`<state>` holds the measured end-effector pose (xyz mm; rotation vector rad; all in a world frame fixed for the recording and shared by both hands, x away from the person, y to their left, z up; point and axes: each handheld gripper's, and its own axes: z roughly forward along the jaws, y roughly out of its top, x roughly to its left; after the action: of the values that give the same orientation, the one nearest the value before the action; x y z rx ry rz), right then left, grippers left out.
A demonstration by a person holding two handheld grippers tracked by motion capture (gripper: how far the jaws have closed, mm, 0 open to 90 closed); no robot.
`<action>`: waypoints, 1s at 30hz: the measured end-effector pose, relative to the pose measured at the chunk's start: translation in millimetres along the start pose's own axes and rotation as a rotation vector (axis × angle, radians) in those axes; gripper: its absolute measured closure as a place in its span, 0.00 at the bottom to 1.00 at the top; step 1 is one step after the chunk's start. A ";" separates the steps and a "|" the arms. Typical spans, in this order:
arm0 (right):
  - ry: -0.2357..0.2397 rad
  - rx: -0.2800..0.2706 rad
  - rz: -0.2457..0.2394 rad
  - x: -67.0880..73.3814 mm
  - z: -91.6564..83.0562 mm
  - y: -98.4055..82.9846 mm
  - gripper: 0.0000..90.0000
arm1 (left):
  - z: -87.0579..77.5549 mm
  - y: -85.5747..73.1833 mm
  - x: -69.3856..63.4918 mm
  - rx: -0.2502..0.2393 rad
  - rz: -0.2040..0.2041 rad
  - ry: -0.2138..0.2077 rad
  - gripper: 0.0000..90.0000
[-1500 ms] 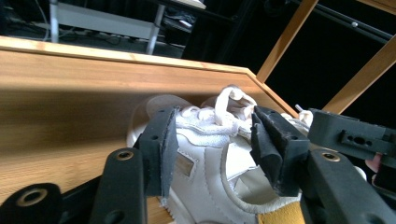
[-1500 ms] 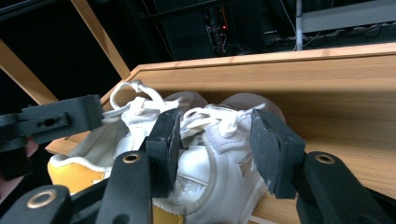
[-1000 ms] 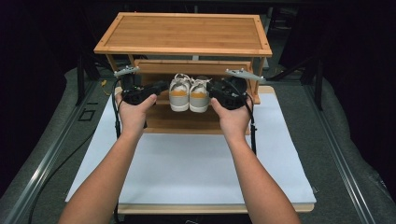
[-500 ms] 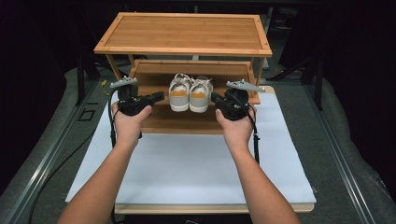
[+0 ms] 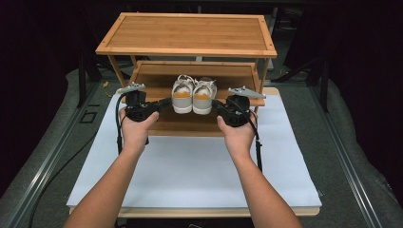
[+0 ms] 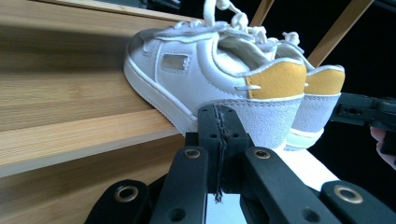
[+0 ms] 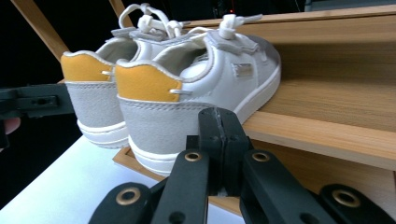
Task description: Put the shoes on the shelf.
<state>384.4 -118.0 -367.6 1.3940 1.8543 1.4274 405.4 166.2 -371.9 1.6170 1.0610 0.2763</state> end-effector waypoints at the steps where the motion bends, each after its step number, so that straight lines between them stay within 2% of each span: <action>1: 0.007 -0.010 0.003 0.9 1.0 -0.4 1.00 | 0.4 -0.2 -0.6 0.000 0.001 0.002 1.00; 4: -0.001 -0.011 -0.002 2.6 1.1 -0.6 1.00 | 0.5 0.8 -2.8 0.008 0.017 0.015 1.00; 9: -0.011 -0.017 -0.006 4.4 1.5 -0.9 1.00 | 1.4 2.0 -4.7 0.009 0.021 0.031 1.00; 14: -0.022 -0.017 0.004 3.9 4.4 0.0 1.00 | 5.6 5.4 -1.9 0.017 0.005 0.038 1.00; 15: -0.012 -0.005 0.006 3.2 4.7 0.8 1.00 | 6.5 6.2 -1.7 0.018 0.005 0.041 1.00; 16: -0.020 -0.017 0.010 3.1 6.6 1.2 1.00 | 7.7 6.7 -1.2 0.020 0.004 0.044 1.00; 20: -0.036 -0.003 0.006 1.4 10.2 5.0 1.00 | 12.1 9.0 0.8 0.023 -0.008 0.044 1.00; 25: -0.032 0.012 0.022 -3.4 16.2 10.1 1.00 | 18.3 13.5 2.5 0.030 -0.010 0.060 1.00; 30: -0.043 0.006 0.027 -4.7 22.6 12.9 1.00 | 23.7 16.5 6.5 0.030 -0.025 0.067 1.00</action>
<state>410.1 -111.7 -366.0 1.4466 1.8208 1.3946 432.8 155.9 -367.9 1.6298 1.1400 0.3011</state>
